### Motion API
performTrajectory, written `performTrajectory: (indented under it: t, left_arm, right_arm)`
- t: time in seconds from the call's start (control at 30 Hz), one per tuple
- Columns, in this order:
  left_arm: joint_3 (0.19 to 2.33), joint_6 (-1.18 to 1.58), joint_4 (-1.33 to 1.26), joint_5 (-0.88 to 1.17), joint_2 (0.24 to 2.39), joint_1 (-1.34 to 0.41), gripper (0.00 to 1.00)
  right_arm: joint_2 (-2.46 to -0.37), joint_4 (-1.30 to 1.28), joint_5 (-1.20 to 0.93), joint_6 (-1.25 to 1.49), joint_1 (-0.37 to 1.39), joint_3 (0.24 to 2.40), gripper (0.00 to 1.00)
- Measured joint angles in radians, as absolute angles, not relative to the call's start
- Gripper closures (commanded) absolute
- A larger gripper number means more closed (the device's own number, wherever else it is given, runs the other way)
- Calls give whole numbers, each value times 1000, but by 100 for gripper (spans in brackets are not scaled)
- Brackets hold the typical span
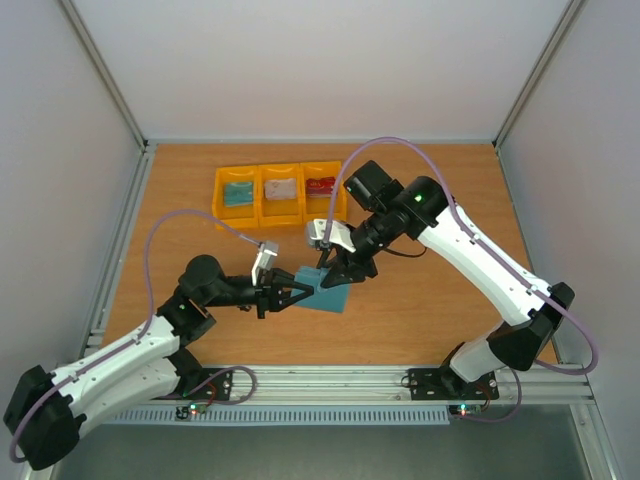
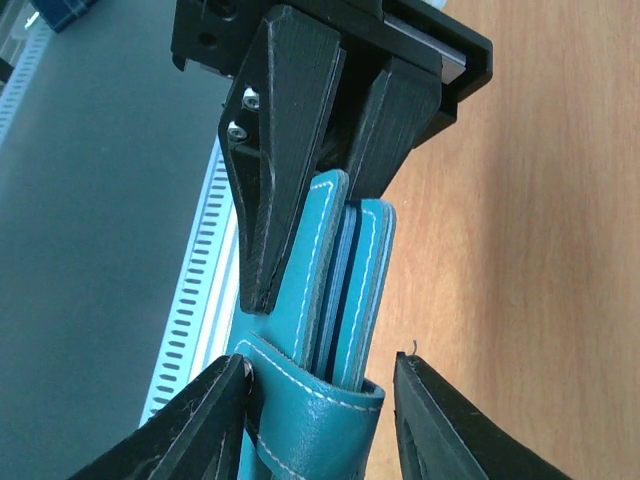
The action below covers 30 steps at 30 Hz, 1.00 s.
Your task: Take the credit cards out of the card holder
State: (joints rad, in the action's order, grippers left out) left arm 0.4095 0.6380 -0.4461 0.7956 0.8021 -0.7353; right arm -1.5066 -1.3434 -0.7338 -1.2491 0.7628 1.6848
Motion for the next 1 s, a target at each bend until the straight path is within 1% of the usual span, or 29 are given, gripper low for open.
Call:
performTrajectory:
  t: [0.17,0.57,0.6,0.7,0.77,1.0]
  left_arm:
    - [410,637,-446,792,809,-736,100]
    - [413,624,-446,771,812,-742,100]
    - [413,624,-446,770,812,-742,100]
    - [413,612,-446,771,812,-747,100]
    - [413,580,-446,778,811,-758,100]
    - [427,427,-442,785,807,-777,100]
  right_arm:
    - [-1507,-1319,-735,-1246,769,1676,60]
    - [-1512,-1292,-730,-1243,792,1615,56]
    - [-1512,-1293,-730,-1243,792,1612,54]
    - [-1511,-1295,-732,-1243,792,1612,35]
    - [-1511,-1303,-741,-1252,791,1613,27]
    - [-1511,-1340,-749,-1260,791,1617,25]
